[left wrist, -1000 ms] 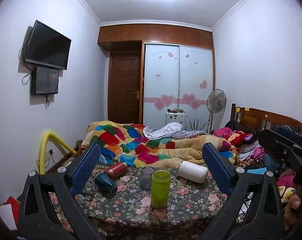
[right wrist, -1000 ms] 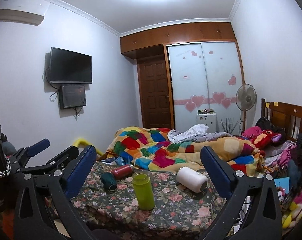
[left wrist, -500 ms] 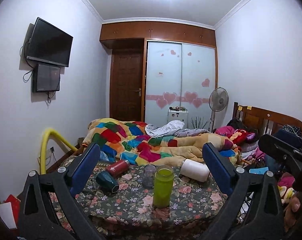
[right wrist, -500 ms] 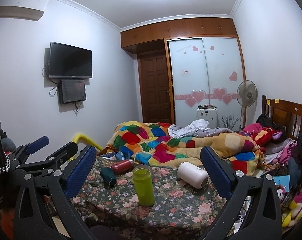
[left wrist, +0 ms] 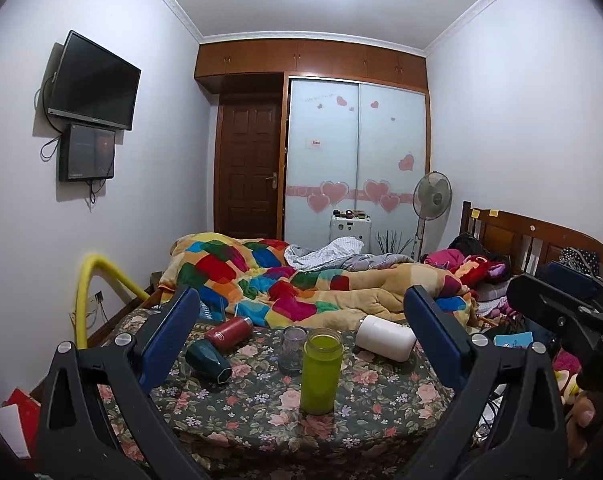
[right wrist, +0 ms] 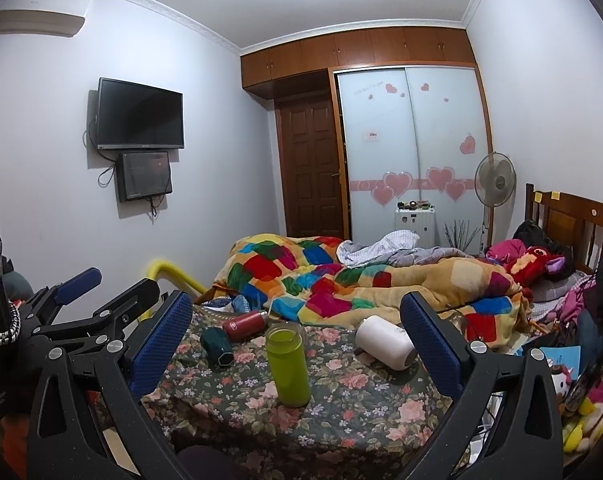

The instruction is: Flip cup upright

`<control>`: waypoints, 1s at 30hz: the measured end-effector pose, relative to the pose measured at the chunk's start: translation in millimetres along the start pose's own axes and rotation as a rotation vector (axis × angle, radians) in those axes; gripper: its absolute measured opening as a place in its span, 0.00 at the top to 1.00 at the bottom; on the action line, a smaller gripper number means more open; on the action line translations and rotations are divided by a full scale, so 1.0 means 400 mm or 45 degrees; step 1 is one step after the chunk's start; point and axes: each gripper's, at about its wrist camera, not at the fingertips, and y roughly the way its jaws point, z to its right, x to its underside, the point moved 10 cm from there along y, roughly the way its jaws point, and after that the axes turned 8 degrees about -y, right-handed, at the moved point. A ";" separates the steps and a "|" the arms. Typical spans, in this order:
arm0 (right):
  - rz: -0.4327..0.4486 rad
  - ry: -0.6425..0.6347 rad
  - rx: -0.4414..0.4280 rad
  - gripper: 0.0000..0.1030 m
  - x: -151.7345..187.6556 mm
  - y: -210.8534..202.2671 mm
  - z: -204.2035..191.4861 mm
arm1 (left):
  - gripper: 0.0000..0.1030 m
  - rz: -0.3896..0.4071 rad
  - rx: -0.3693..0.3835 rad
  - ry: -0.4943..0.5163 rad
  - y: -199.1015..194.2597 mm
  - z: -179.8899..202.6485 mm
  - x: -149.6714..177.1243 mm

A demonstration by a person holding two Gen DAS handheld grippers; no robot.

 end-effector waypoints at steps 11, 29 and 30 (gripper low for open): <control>-0.021 0.010 -0.004 0.00 0.006 0.009 0.002 | 0.01 0.000 0.003 0.003 0.003 0.007 0.006; -0.024 0.013 -0.006 0.00 0.006 0.011 0.002 | 0.01 -0.019 0.020 -0.004 0.016 0.011 0.012; -0.023 0.012 -0.006 0.00 0.006 0.012 0.002 | 0.01 -0.018 0.020 -0.004 0.016 0.011 0.013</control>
